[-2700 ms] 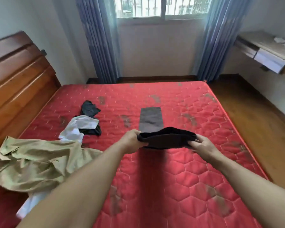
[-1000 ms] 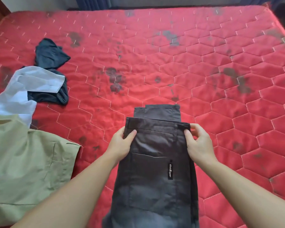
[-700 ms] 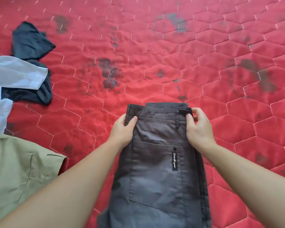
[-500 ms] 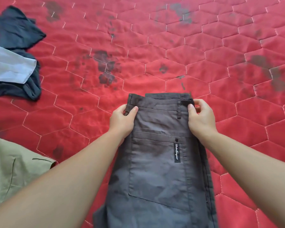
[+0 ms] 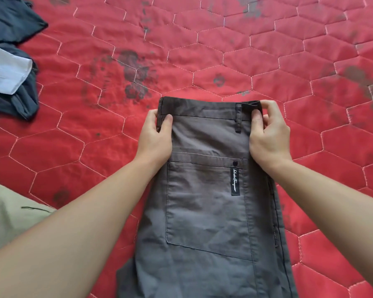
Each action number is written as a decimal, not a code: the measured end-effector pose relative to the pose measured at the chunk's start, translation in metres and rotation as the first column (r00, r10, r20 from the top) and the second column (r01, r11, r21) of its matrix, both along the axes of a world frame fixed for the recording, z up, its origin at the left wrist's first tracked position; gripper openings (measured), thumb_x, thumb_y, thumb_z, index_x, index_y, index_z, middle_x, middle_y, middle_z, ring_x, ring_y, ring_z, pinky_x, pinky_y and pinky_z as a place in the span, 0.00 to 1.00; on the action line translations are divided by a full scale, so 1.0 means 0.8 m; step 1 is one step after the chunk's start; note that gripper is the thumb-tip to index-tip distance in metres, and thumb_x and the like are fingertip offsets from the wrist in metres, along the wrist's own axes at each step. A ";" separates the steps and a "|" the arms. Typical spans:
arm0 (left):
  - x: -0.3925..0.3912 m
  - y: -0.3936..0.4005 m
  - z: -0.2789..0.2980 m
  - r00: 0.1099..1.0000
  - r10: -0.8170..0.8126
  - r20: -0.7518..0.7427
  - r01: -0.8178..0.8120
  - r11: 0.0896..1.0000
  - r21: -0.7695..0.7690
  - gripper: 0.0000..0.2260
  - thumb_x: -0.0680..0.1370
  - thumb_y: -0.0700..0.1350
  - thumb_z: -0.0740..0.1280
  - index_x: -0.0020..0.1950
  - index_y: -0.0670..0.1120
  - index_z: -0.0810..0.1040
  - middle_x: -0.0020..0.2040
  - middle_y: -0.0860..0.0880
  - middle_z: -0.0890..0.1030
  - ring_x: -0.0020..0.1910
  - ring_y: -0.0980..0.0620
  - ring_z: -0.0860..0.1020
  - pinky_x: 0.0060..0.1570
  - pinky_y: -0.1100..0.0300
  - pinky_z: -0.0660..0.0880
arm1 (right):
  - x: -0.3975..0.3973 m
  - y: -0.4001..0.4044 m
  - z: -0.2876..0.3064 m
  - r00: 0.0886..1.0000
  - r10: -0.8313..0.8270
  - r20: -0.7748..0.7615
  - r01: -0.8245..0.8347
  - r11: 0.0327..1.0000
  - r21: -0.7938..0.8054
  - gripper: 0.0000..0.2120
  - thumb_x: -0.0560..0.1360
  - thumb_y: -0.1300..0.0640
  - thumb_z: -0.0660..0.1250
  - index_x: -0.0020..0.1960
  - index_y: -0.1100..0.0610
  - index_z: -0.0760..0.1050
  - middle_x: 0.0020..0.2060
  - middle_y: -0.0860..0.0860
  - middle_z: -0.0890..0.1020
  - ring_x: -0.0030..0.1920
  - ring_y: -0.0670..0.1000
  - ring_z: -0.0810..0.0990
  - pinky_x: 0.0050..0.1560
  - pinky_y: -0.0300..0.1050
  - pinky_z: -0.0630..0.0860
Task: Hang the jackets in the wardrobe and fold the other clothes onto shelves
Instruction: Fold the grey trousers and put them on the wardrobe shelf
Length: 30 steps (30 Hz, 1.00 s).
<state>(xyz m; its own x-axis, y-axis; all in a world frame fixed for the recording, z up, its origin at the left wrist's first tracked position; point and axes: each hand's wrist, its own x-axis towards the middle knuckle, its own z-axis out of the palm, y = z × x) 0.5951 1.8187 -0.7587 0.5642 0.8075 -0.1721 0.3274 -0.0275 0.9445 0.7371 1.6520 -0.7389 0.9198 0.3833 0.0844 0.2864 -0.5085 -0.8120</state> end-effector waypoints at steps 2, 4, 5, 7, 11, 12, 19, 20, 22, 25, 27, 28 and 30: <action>0.012 0.008 0.000 1.000 0.018 -0.021 -0.017 1.000 0.013 0.01 0.82 0.49 0.62 0.52 0.54 0.72 0.41 0.56 0.76 0.41 0.56 0.74 0.47 0.59 0.72 | 0.009 0.009 -0.002 1.000 -0.026 0.009 0.026 1.000 0.011 0.08 0.81 0.55 0.60 0.57 0.53 0.75 0.37 0.47 0.78 0.38 0.49 0.75 0.43 0.44 0.68; 0.024 0.014 -0.003 0.997 0.055 -0.059 -0.053 0.998 0.038 0.04 0.81 0.50 0.63 0.54 0.51 0.73 0.41 0.56 0.76 0.41 0.56 0.74 0.46 0.60 0.71 | 0.023 0.019 -0.012 0.998 -0.063 -0.007 0.063 0.998 -0.027 0.08 0.80 0.53 0.62 0.56 0.53 0.76 0.40 0.47 0.79 0.43 0.51 0.77 0.47 0.43 0.69; 0.028 0.016 -0.007 0.994 0.077 -0.083 -0.074 0.997 0.034 0.06 0.80 0.50 0.65 0.55 0.51 0.73 0.41 0.56 0.77 0.41 0.55 0.75 0.45 0.60 0.71 | 0.029 0.022 -0.019 0.996 -0.089 -0.020 0.087 0.994 -0.070 0.08 0.80 0.52 0.63 0.55 0.54 0.76 0.42 0.47 0.78 0.45 0.51 0.76 0.46 0.41 0.67; 0.031 0.014 -0.012 0.983 0.133 -0.125 -0.134 0.991 0.003 0.09 0.78 0.51 0.68 0.56 0.52 0.72 0.41 0.53 0.79 0.41 0.52 0.78 0.46 0.59 0.73 | 0.039 0.026 -0.030 0.989 -0.145 -0.034 0.137 0.975 -0.174 0.10 0.79 0.50 0.64 0.53 0.56 0.77 0.42 0.48 0.76 0.45 0.51 0.74 0.43 0.38 0.62; 0.010 -0.013 -0.005 0.975 0.192 -0.112 -0.154 0.947 0.281 0.21 0.75 0.46 0.69 0.68 0.49 0.71 0.53 0.50 0.79 0.55 0.48 0.76 0.60 0.57 0.69 | 0.052 0.035 -0.031 0.982 -0.176 -0.070 0.150 0.948 -0.281 0.11 0.79 0.49 0.64 0.50 0.57 0.77 0.44 0.50 0.77 0.48 0.52 0.74 0.44 0.40 0.62; 0.001 -0.026 -0.004 0.981 0.116 -0.156 -0.042 0.910 0.411 0.24 0.74 0.45 0.69 0.70 0.49 0.71 0.62 0.47 0.76 0.63 0.47 0.72 0.65 0.55 0.66 | 0.053 0.036 -0.030 0.980 -0.182 -0.077 0.151 0.943 -0.298 0.11 0.79 0.49 0.64 0.50 0.57 0.77 0.45 0.51 0.79 0.50 0.53 0.76 0.46 0.41 0.63; -0.044 -0.100 -0.018 0.629 -0.146 -0.764 0.610 0.703 0.367 0.28 0.80 0.64 0.50 0.78 0.63 0.45 0.80 0.52 0.40 0.78 0.47 0.36 0.74 0.41 0.37 | -0.001 0.022 -0.002 0.995 -0.035 0.090 0.060 0.952 -0.299 0.19 0.78 0.49 0.62 0.66 0.55 0.69 0.64 0.56 0.71 0.63 0.59 0.73 0.58 0.49 0.68; -0.044 -0.101 -0.019 0.611 -0.143 -0.779 0.626 0.690 0.364 0.28 0.80 0.63 0.49 0.78 0.62 0.44 0.80 0.52 0.39 0.78 0.47 0.35 0.74 0.41 0.36 | -0.026 0.013 -0.004 0.966 0.131 0.224 -0.048 0.938 -0.343 0.20 0.78 0.50 0.61 0.68 0.55 0.69 0.68 0.57 0.69 0.66 0.59 0.71 0.63 0.53 0.67; -0.045 -0.109 -0.023 0.615 -0.112 -0.781 0.634 0.658 0.405 0.27 0.81 0.60 0.47 0.79 0.59 0.44 0.80 0.50 0.41 0.78 0.47 0.37 0.73 0.41 0.36 | -0.082 -0.012 -0.024 0.841 0.444 0.308 -0.265 0.836 -0.481 0.21 0.76 0.52 0.58 0.68 0.54 0.72 0.72 0.57 0.68 0.71 0.60 0.67 0.70 0.59 0.62; -0.068 -0.127 -0.027 0.629 -0.101 -0.770 0.633 0.642 0.432 0.30 0.77 0.59 0.42 0.80 0.55 0.46 0.81 0.48 0.45 0.79 0.48 0.42 0.74 0.42 0.40 | -0.126 -0.058 -0.049 0.768 0.609 0.197 -0.358 0.663 -0.657 0.26 0.77 0.47 0.52 0.72 0.53 0.68 0.74 0.54 0.67 0.75 0.58 0.63 0.73 0.60 0.58; -0.095 -0.136 -0.029 0.610 -0.119 -0.783 0.648 0.644 0.408 0.31 0.77 0.60 0.41 0.80 0.54 0.46 0.81 0.48 0.44 0.79 0.49 0.42 0.74 0.43 0.39 | -0.126 -0.082 -0.051 0.784 0.588 0.197 -0.311 0.648 -0.695 0.28 0.77 0.45 0.51 0.74 0.54 0.66 0.75 0.54 0.65 0.75 0.57 0.62 0.73 0.59 0.57; -0.110 -0.140 -0.029 0.608 -0.122 -0.784 0.650 0.643 0.404 0.31 0.77 0.60 0.41 0.80 0.54 0.46 0.81 0.48 0.44 0.79 0.48 0.42 0.74 0.44 0.39 | -0.128 -0.091 -0.048 0.800 0.566 0.198 -0.291 0.655 -0.697 0.29 0.77 0.45 0.50 0.75 0.54 0.65 0.75 0.55 0.64 0.75 0.57 0.61 0.73 0.59 0.56; -0.138 -0.156 -0.027 0.625 -0.134 -0.769 0.655 0.626 0.423 0.31 0.77 0.60 0.42 0.80 0.55 0.50 0.81 0.47 0.47 0.79 0.47 0.45 0.75 0.42 0.41 | -0.145 -0.109 -0.042 0.821 0.544 0.173 -0.291 0.660 -0.693 0.30 0.77 0.44 0.50 0.76 0.55 0.63 0.76 0.56 0.62 0.76 0.58 0.59 0.74 0.60 0.55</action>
